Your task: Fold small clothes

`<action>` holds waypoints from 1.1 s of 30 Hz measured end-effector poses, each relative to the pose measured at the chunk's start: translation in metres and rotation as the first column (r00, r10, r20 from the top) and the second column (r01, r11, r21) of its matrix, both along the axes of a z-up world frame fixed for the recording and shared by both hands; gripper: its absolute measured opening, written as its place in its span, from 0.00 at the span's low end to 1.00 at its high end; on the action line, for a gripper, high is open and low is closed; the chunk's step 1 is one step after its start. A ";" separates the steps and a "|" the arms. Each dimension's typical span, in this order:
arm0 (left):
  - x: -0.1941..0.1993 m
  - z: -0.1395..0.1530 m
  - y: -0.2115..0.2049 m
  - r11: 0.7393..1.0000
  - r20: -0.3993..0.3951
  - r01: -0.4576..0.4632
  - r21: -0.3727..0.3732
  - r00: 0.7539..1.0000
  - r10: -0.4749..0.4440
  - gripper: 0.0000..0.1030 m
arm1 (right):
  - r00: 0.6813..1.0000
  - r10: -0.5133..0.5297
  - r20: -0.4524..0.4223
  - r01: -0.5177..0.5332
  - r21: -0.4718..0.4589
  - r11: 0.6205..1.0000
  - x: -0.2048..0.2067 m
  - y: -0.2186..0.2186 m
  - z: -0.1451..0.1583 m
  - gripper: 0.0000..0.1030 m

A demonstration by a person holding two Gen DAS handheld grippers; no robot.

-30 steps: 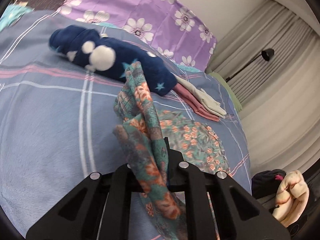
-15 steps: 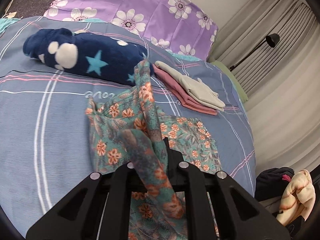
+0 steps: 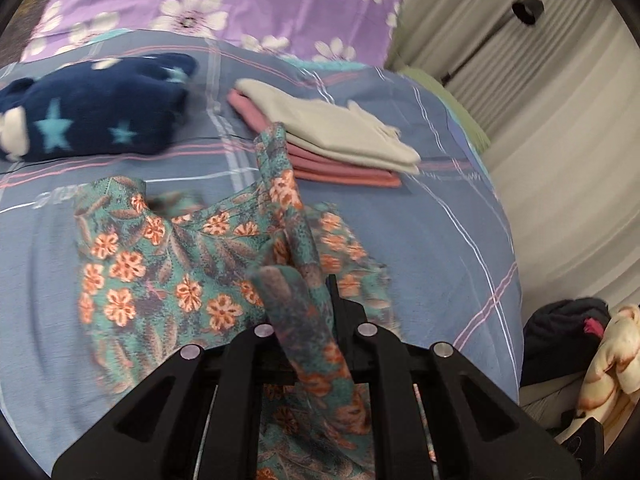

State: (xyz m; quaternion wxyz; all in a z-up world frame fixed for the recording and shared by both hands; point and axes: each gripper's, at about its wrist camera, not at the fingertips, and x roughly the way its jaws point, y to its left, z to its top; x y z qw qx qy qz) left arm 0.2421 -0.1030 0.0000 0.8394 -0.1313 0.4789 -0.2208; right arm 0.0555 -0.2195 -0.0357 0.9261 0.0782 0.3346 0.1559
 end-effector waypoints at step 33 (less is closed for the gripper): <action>-0.225 -0.033 0.023 0.843 0.195 0.114 0.526 0.948 -0.250 0.78 | 0.964 -0.008 -0.266 0.095 0.316 0.944 0.016 -0.100 -0.051 0.14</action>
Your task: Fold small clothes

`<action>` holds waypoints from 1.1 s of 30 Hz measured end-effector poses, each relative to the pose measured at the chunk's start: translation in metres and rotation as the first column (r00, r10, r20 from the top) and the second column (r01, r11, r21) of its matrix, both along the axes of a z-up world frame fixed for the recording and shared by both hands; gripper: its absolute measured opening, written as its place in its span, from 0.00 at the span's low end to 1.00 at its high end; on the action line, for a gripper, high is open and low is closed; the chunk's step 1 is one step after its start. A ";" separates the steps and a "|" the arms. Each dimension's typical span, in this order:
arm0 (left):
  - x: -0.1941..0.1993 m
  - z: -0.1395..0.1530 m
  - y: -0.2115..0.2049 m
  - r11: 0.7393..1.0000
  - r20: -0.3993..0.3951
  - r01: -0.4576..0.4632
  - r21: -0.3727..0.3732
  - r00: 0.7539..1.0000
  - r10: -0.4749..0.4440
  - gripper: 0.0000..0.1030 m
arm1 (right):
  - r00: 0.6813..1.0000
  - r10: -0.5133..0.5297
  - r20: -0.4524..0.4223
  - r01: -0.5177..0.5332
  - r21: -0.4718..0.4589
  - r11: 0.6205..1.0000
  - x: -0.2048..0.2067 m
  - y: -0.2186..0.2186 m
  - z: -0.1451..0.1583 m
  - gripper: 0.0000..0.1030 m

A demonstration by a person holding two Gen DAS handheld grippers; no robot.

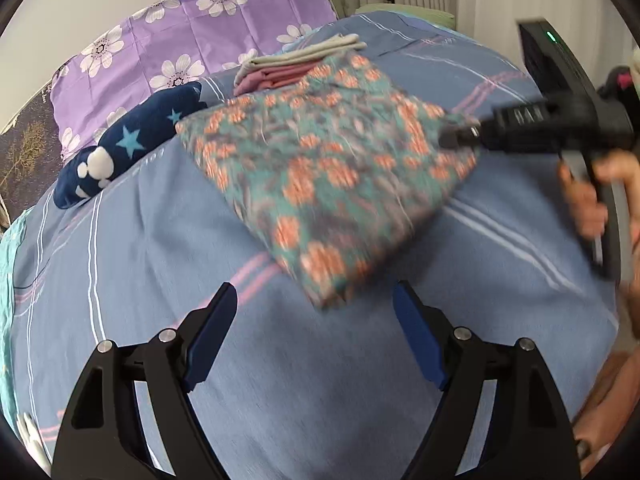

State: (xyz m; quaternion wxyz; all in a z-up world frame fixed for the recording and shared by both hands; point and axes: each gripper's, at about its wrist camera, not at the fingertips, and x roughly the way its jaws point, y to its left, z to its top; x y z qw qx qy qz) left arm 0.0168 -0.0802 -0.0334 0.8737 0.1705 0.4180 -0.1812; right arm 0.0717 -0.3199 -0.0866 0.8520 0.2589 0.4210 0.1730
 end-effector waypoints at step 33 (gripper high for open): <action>0.013 -0.018 0.019 0.988 -0.040 -0.139 -0.062 0.990 0.137 0.34 | 0.998 -0.034 -0.053 0.033 -0.010 0.999 0.003 -0.002 -0.006 0.07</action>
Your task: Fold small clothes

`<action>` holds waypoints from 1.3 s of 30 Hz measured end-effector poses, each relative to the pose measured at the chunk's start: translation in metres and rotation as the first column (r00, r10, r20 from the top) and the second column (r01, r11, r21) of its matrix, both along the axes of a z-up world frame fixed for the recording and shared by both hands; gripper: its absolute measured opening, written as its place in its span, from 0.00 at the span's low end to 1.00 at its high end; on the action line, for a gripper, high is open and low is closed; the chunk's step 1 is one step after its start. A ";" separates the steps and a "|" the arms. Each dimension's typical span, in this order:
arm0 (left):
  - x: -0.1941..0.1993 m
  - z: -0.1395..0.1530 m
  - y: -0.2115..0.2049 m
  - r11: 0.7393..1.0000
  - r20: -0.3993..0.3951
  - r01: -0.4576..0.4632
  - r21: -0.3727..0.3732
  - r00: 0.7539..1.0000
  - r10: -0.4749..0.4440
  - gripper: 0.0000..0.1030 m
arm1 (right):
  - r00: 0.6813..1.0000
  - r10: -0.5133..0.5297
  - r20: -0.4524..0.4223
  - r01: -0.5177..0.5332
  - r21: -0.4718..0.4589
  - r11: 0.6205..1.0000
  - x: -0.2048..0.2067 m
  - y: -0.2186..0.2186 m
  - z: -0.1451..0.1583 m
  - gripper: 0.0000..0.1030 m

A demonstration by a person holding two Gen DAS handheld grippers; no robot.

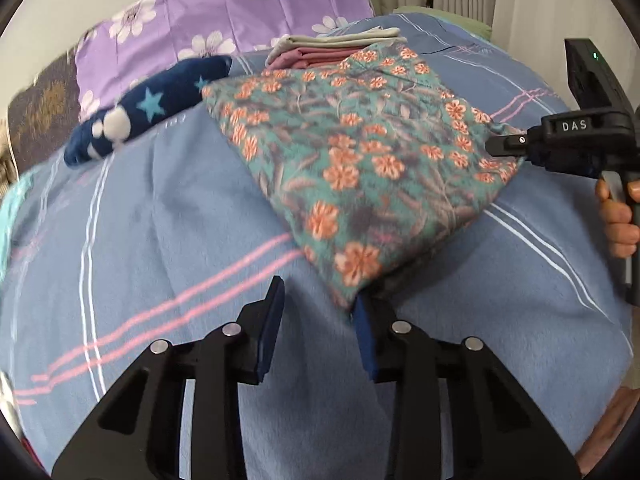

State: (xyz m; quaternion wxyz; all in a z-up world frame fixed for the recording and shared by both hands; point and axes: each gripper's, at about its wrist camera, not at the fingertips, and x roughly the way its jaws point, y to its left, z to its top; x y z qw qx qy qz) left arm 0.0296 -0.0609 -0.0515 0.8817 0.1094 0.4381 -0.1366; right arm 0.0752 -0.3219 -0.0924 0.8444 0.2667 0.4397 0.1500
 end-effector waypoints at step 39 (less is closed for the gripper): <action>0.067 0.022 -0.013 0.981 0.028 0.051 -0.188 0.999 -0.047 0.44 | 0.937 0.275 0.213 -0.179 -0.381 0.907 0.083 0.079 0.075 0.11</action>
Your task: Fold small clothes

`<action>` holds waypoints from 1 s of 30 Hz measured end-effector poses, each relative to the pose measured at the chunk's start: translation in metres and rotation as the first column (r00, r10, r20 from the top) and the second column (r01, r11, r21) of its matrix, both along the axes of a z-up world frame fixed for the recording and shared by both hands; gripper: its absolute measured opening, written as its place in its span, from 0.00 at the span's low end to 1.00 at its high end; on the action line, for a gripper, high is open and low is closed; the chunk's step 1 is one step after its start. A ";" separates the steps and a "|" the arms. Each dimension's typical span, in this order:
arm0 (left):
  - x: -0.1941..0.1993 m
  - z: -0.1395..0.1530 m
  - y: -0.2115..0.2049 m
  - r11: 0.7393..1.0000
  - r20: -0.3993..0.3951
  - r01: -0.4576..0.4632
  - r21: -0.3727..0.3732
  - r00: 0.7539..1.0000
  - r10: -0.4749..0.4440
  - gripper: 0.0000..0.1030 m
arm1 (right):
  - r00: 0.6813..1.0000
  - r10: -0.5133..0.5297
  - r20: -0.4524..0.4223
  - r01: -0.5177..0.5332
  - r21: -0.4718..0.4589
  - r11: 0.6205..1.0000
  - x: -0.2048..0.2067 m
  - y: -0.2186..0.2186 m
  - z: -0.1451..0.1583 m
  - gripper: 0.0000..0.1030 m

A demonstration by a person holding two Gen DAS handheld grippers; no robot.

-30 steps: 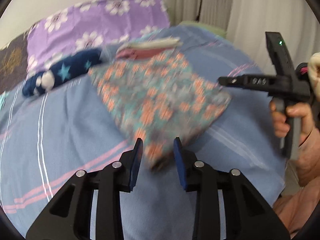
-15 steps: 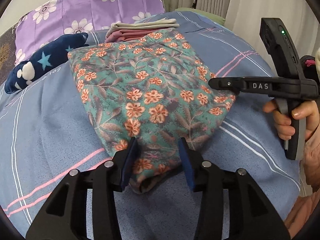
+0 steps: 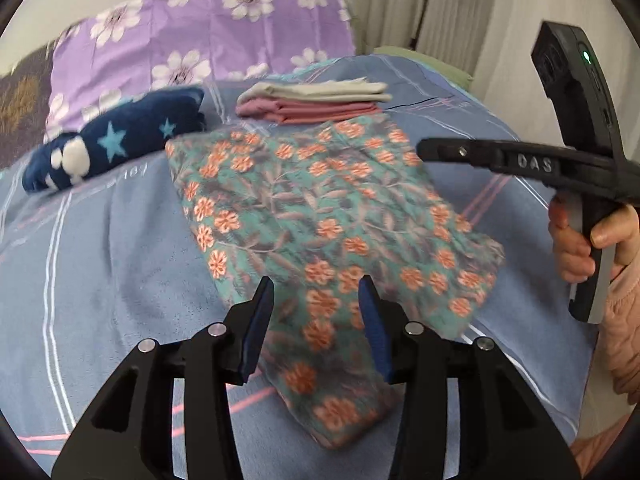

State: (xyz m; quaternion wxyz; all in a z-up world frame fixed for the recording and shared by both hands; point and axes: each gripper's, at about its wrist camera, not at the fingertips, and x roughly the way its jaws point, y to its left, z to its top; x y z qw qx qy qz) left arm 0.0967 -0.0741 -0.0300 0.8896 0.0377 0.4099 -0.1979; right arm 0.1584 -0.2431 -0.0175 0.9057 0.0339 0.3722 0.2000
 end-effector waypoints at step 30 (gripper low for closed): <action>0.102 -0.027 0.025 0.999 -0.121 -0.035 0.020 0.992 0.037 0.67 | 0.922 0.108 -0.371 0.013 0.310 0.951 0.080 -0.064 -0.064 0.60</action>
